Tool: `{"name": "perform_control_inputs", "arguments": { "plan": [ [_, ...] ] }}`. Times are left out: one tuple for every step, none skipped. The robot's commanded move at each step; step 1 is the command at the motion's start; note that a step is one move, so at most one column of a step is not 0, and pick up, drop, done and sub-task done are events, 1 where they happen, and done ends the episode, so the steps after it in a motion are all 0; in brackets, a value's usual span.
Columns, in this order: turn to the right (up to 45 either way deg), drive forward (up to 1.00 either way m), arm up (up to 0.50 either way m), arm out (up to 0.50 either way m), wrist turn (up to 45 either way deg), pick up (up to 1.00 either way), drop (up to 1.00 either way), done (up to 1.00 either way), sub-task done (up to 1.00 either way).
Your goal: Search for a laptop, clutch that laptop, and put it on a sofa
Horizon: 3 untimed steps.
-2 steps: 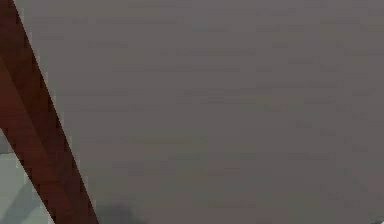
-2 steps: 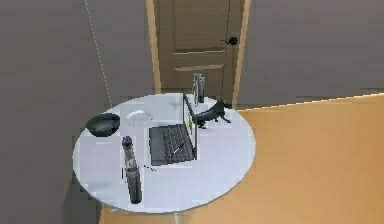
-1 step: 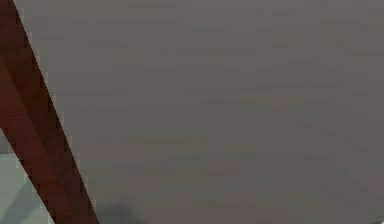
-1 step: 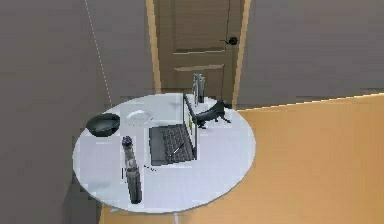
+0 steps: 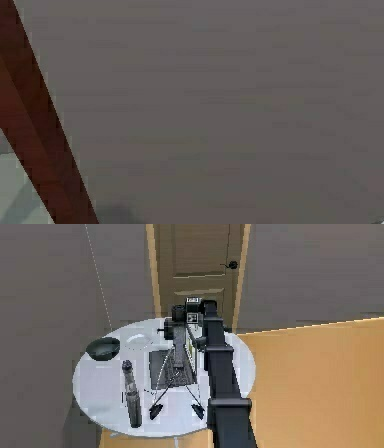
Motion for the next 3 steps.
{"name": "perform_control_inputs", "arguments": {
  "plan": [
    [0.0,0.00,0.00,0.00,45.0,0.00,0.00,0.00,0.00],
    [0.0,0.00,0.00,0.00,45.0,0.00,0.00,0.00,0.00],
    [0.0,0.00,0.00,0.00,45.0,0.00,0.00,0.00,0.00]
  ]
}}
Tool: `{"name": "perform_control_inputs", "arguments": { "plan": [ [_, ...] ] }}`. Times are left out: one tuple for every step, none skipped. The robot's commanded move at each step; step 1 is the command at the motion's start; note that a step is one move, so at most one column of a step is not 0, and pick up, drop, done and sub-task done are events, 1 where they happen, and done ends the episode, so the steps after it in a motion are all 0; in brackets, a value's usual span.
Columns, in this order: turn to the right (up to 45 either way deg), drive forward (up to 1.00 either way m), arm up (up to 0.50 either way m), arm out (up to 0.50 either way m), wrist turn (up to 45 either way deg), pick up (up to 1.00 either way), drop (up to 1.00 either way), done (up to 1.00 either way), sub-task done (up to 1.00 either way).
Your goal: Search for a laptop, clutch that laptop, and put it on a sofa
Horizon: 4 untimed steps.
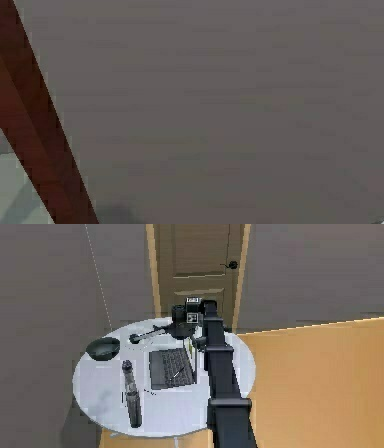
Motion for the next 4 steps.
{"name": "perform_control_inputs", "arguments": {
  "plan": [
    [0.0,0.00,0.00,0.00,3.0,0.00,0.00,0.00,0.00],
    [0.0,0.00,-0.30,0.00,0.0,0.00,0.00,0.00,0.00],
    [0.0,0.00,0.00,0.00,0.0,1.00,0.00,0.00,0.00],
    [0.0,0.00,0.10,0.00,0.0,0.00,0.00,0.00,0.00]
  ]
}}
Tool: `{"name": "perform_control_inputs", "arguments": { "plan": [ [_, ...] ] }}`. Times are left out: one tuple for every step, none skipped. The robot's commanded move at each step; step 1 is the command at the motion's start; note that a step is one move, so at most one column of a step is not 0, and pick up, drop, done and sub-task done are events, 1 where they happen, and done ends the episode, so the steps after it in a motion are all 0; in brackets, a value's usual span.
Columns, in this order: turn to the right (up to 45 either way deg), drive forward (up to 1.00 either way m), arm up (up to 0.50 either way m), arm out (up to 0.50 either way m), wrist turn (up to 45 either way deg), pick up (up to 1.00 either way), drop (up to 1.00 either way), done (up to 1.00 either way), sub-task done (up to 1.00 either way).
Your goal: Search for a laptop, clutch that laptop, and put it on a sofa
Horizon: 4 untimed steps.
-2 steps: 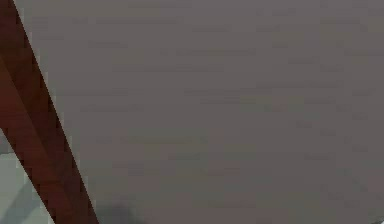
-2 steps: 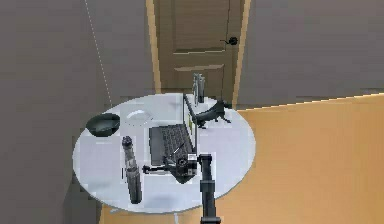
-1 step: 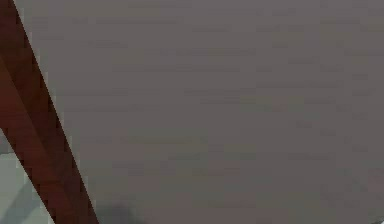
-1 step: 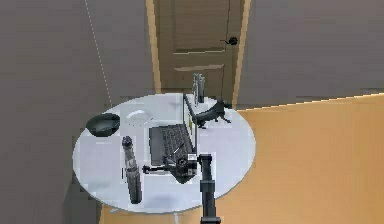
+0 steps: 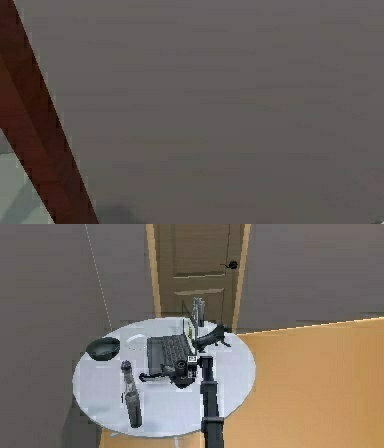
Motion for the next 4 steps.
{"name": "perform_control_inputs", "arguments": {
  "plan": [
    [0.0,0.00,0.28,0.00,0.0,0.00,0.00,0.00,0.00],
    [0.0,0.00,0.00,0.00,-45.0,0.00,0.00,0.00,0.00],
    [0.0,0.00,0.00,0.00,-42.0,0.00,0.00,0.00,0.00],
    [0.0,0.00,0.00,-0.40,0.0,0.00,0.00,0.00,0.00]
  ]
}}
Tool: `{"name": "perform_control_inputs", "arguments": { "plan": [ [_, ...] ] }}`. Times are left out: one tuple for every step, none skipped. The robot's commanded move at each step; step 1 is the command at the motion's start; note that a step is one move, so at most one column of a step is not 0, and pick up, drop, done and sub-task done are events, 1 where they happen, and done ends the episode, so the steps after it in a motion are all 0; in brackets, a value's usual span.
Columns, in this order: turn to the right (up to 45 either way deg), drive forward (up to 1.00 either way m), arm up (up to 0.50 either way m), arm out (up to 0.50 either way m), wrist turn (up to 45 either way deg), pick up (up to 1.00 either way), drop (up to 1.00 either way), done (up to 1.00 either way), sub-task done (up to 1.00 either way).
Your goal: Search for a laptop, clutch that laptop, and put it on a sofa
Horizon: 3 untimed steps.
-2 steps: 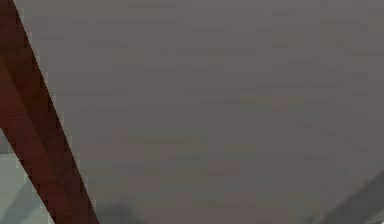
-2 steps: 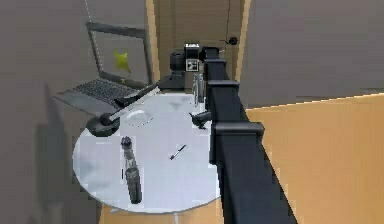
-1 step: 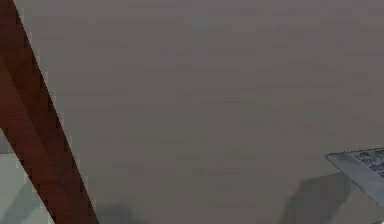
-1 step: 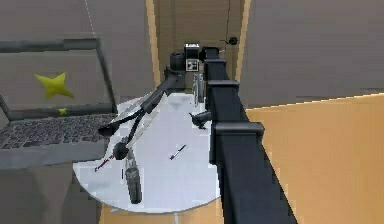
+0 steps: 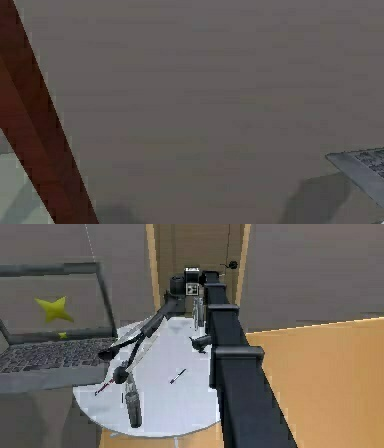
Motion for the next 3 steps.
{"name": "perform_control_inputs", "arguments": {
  "plan": [
    [0.0,0.00,0.00,0.00,-45.0,0.00,0.00,0.00,0.00],
    [0.0,0.00,0.00,0.00,-6.0,0.00,0.00,0.00,0.00],
    [0.0,0.00,-0.50,0.00,0.0,0.00,0.00,0.00,0.00]
  ]
}}
